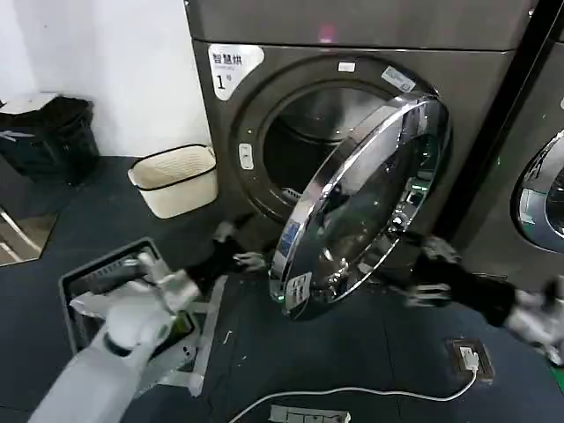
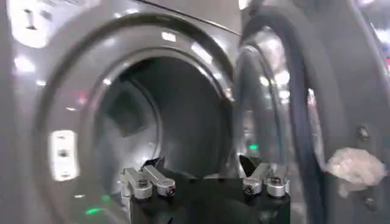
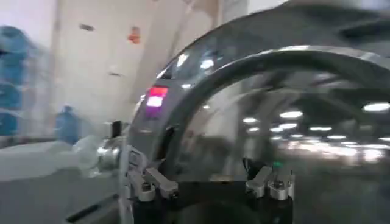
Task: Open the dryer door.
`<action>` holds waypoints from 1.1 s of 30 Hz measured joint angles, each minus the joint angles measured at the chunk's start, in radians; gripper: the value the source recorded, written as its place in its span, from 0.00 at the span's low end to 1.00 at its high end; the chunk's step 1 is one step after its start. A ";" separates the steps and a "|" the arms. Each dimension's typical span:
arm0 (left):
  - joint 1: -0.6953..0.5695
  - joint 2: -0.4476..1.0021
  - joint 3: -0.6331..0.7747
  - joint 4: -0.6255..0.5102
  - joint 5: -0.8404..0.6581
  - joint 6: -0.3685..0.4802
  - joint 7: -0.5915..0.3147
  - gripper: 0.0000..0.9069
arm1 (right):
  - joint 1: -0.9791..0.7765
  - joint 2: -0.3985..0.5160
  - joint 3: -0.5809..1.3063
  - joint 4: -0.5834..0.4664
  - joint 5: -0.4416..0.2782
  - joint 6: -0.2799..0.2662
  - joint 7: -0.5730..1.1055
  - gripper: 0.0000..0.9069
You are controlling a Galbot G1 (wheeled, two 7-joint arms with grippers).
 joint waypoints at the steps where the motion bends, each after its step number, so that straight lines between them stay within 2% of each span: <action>1: -0.014 -0.006 0.019 0.007 -0.001 -0.002 0.001 1.00 | -0.038 0.024 0.045 0.007 -0.002 0.012 0.011 1.00; 7: -0.100 -0.028 0.117 0.046 -0.011 -0.011 0.006 1.00 | -0.242 0.196 0.295 0.066 -0.067 0.111 0.127 1.00; 14: -0.216 -0.078 0.250 0.104 -0.006 -0.030 0.005 1.00 | -0.395 0.417 0.496 0.137 -0.164 0.148 0.288 1.00; 19: -0.284 -0.120 0.321 0.149 -0.003 -0.041 0.001 1.00 | -0.436 0.576 0.596 0.129 -0.249 0.220 0.398 1.00; 26: -0.365 -0.186 0.394 0.226 0.011 -0.055 -0.005 1.00 | -0.403 0.754 0.723 0.059 -0.391 0.214 0.592 1.00; 33: -0.419 -0.254 0.452 0.308 0.101 -0.071 -0.015 1.00 | -0.358 0.828 0.849 -0.050 -0.504 0.120 0.824 1.00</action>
